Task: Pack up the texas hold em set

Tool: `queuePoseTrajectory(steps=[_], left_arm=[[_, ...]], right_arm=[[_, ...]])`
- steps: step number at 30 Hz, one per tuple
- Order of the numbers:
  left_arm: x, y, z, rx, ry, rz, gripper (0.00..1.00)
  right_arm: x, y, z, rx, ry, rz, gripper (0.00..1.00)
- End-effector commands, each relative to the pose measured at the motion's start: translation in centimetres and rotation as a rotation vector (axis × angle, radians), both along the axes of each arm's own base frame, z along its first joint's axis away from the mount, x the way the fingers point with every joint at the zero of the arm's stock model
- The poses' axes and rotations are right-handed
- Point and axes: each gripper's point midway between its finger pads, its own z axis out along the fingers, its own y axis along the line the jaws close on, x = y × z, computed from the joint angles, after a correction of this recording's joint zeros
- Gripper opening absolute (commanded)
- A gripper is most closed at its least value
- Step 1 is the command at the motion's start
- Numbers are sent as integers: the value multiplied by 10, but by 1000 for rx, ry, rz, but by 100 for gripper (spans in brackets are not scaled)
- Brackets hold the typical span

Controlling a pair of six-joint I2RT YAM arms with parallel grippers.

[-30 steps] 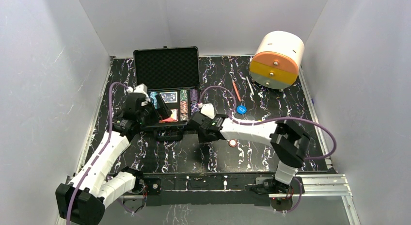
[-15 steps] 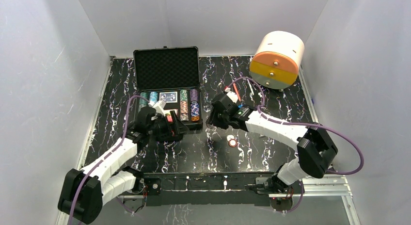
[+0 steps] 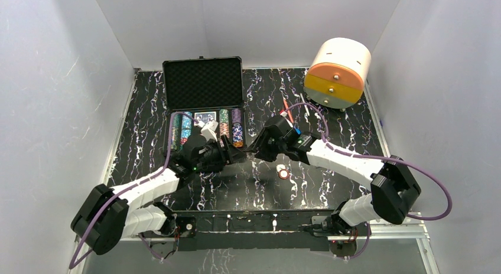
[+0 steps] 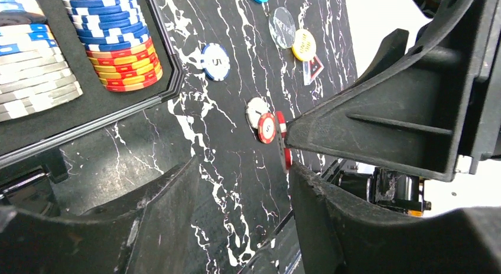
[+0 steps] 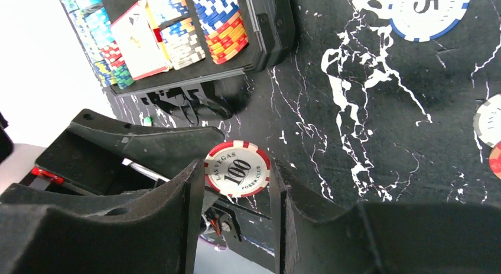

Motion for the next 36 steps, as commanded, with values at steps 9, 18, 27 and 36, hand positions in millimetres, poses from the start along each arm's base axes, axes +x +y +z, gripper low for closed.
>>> queuePoseTrajectory(steps=[9, 18, 27, 36], left_arm=[[11, -22, 27, -143, -51, 16, 47], [12, -27, 27, -167, -7, 16, 18], [19, -18, 23, -118, 28, 89, 0], [32, 98, -4, 354, 288, 721, 0]], right_arm=[[1, 11, 21, 114, 5, -15, 43], [-1, 14, 16, 121, 25, -6, 43], [8, -3, 10, 26, -1, -39, 70], [34, -57, 31, -101, -130, -160, 80]])
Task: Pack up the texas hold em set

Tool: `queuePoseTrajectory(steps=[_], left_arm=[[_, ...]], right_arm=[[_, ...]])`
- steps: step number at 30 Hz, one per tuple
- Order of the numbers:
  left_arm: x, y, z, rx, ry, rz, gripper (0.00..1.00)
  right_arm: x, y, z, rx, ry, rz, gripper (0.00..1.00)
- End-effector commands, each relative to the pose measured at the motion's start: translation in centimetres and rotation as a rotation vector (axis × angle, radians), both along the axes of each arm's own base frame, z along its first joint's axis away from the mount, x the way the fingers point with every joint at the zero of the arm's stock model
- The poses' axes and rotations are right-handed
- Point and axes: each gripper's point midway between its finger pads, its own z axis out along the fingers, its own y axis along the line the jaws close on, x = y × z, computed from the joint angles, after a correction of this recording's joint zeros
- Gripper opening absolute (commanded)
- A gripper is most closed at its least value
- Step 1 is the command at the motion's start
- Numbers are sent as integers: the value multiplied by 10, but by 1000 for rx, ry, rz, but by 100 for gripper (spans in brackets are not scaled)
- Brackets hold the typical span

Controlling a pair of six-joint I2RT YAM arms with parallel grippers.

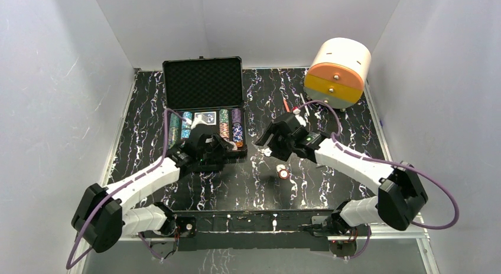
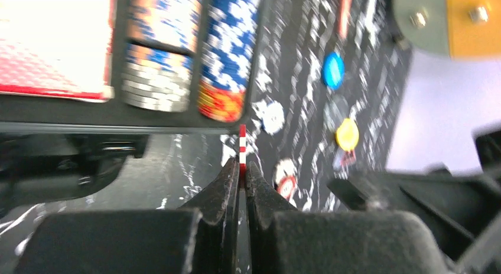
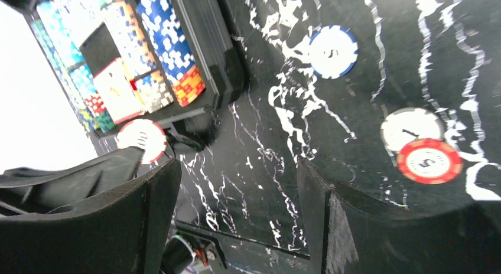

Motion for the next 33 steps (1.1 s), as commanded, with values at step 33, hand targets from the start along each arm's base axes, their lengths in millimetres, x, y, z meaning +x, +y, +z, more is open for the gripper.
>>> queuePoseTrajectory(steps=[33], left_arm=[[43, 205, -2, 465, 415, 906, 0]], right_arm=[[10, -21, 19, -49, -77, -26, 77]])
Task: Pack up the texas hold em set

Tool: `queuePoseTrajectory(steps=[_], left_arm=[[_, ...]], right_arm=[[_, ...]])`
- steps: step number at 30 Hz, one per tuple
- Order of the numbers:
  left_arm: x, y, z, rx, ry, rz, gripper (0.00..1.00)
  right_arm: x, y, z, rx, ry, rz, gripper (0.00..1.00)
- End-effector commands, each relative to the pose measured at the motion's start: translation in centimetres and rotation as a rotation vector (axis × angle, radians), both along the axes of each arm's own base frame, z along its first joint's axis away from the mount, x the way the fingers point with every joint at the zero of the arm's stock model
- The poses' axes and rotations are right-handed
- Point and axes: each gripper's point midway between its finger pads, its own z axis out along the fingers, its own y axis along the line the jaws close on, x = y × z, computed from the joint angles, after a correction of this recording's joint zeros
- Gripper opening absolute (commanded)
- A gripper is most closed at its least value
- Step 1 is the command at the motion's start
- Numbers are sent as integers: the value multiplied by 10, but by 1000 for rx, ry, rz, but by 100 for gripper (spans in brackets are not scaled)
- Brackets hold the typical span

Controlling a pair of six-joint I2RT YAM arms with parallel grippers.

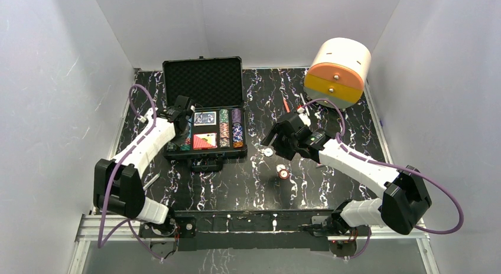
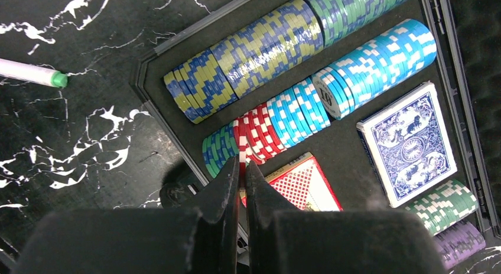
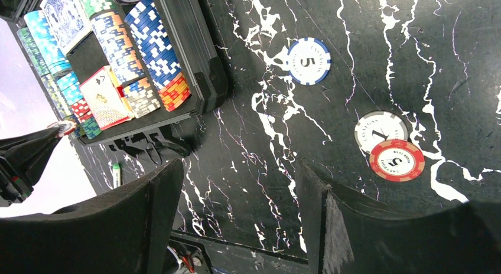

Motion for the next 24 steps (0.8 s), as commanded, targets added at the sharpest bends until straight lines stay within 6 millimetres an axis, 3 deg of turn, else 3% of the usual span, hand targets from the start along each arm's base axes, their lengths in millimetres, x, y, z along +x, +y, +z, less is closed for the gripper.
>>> queuePoseTrajectory(steps=[1, 13, 19, 24], left_arm=[[8, -1, 2, -22, -15, 5, 0], [12, -5, -22, -62, 23, -14, 0], [24, -16, -23, -114, -27, -60, 0], [22, -21, -24, -151, -17, -56, 0]], right_arm=[[4, 3, 12, 17, -31, 4, 77], [-1, 0, 5, 22, -12, -5, 75], [-2, 0, 3, 20, -6, 0, 75], [-3, 0, 3, 21, -4, 1, 75]])
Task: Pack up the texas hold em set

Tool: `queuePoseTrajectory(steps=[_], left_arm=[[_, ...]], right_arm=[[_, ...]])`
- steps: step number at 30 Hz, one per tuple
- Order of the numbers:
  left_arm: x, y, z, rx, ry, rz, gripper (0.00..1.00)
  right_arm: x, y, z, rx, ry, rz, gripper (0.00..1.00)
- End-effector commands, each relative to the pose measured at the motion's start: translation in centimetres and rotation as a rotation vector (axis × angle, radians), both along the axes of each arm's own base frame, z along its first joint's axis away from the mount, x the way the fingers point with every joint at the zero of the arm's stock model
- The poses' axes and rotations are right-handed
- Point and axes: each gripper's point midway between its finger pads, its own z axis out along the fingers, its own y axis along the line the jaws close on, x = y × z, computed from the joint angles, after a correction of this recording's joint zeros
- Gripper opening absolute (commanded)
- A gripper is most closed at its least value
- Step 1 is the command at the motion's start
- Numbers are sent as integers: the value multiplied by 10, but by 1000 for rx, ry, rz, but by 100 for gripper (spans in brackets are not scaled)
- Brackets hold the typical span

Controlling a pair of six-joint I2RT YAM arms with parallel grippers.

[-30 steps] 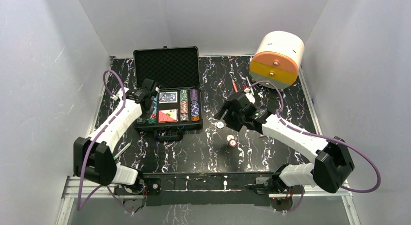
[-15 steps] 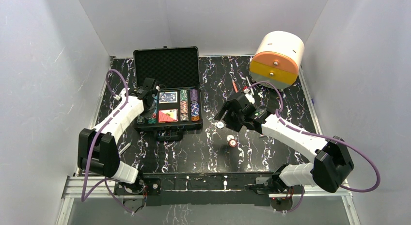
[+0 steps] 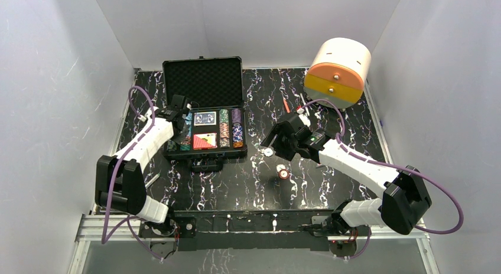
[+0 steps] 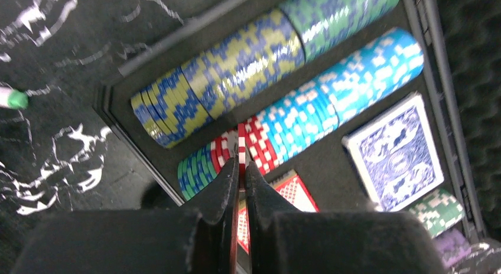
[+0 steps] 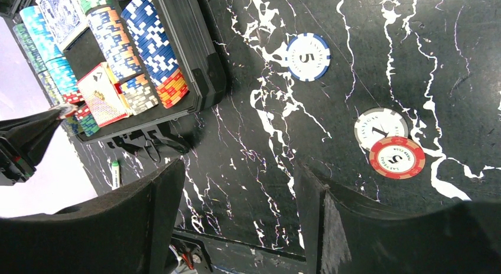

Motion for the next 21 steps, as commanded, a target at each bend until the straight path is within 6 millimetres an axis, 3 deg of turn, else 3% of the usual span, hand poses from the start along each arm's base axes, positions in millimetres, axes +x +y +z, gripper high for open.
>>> queuePoseTrajectory(steps=[1, 7, 13, 14, 18, 21], left_arm=[[-2, -25, -11, -117, 28, -32, 0], [-6, -38, -20, -194, 64, -21, 0], [1, -36, -20, -173, 53, -15, 0], [2, -35, -19, -168, 48, -17, 3], [6, -32, -11, -151, 23, -26, 37], [8, -27, -1, -126, -13, -27, 49]], right_arm=[[0, -1, 4, 17, -13, -4, 75], [-1, 1, 4, 21, -13, -1, 75], [-2, -1, 4, 20, -15, -4, 75], [-2, -2, 4, 20, -14, -3, 75], [-3, 0, 4, 25, -14, 5, 75], [-3, 0, 5, 28, -16, 8, 75]])
